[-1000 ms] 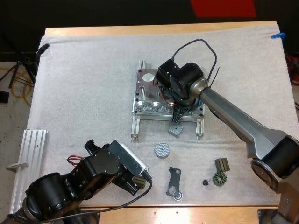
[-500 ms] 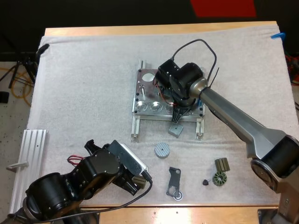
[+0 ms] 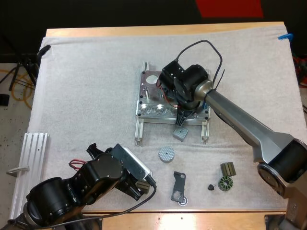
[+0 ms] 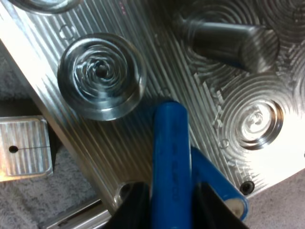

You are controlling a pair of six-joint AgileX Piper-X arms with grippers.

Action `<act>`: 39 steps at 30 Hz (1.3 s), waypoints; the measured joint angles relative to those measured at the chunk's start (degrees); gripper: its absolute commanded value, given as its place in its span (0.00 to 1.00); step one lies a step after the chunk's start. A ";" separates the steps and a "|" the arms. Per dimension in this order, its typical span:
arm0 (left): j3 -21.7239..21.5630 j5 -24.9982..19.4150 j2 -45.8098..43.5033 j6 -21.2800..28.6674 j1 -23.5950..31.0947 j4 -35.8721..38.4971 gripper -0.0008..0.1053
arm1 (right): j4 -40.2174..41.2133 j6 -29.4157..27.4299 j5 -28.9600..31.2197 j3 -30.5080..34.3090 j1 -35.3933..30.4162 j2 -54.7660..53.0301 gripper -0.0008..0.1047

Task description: Load cells from right to left

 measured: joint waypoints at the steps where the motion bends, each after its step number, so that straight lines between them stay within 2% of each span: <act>1: 0.00 0.00 0.00 0.00 0.00 0.00 0.52 | -0.13 0.00 -0.05 0.00 0.00 0.00 0.01; 9: 0.00 0.00 0.00 0.00 0.00 0.00 0.52 | -2.53 -1.73 0.37 0.00 0.11 -0.12 0.01; 14: 0.00 0.00 0.00 0.00 0.00 0.00 0.52 | -6.75 -2.93 0.33 0.00 0.21 -0.26 0.01; 23: 0.00 0.00 0.00 0.00 0.00 0.00 0.52 | -8.31 -3.00 -0.02 -0.09 0.21 0.08 0.01; 39: 0.00 0.00 0.00 0.00 0.00 0.00 0.52 | -7.68 2.29 -1.10 -0.09 0.10 -0.55 0.01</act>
